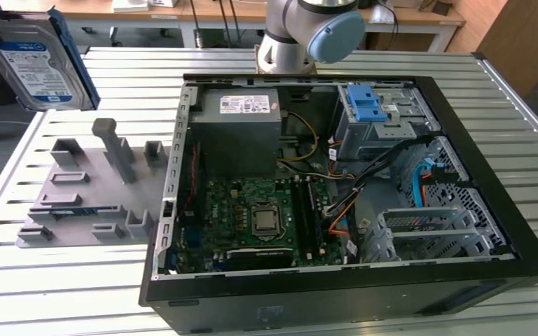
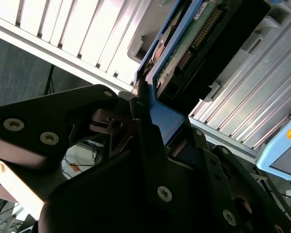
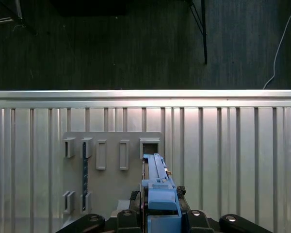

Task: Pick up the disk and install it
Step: 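Pick up the disk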

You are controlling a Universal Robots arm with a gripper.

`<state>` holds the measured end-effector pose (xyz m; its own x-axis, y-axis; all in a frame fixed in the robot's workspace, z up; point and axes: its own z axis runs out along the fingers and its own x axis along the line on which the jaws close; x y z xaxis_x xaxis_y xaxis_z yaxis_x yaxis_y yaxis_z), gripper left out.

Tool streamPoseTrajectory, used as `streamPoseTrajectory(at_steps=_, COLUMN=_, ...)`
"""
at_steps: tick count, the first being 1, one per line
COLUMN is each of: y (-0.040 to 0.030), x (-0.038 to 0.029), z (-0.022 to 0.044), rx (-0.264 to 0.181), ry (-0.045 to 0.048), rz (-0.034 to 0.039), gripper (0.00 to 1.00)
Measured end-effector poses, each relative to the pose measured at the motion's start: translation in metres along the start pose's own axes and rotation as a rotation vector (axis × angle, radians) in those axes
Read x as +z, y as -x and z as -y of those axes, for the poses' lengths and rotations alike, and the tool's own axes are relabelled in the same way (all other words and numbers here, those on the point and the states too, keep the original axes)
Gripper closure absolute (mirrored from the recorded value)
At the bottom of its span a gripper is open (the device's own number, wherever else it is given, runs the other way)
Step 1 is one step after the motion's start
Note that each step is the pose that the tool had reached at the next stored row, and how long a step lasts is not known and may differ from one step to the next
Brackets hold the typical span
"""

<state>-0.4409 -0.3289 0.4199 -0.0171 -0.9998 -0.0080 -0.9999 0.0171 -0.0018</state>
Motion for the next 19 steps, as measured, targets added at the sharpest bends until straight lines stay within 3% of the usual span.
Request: streamPoseTrajectory(at_steps=19, y=0.0003, x=-0.0146, z=0.0, rx=0.0, ry=0.0, rz=-0.0003, gripper=0.63)
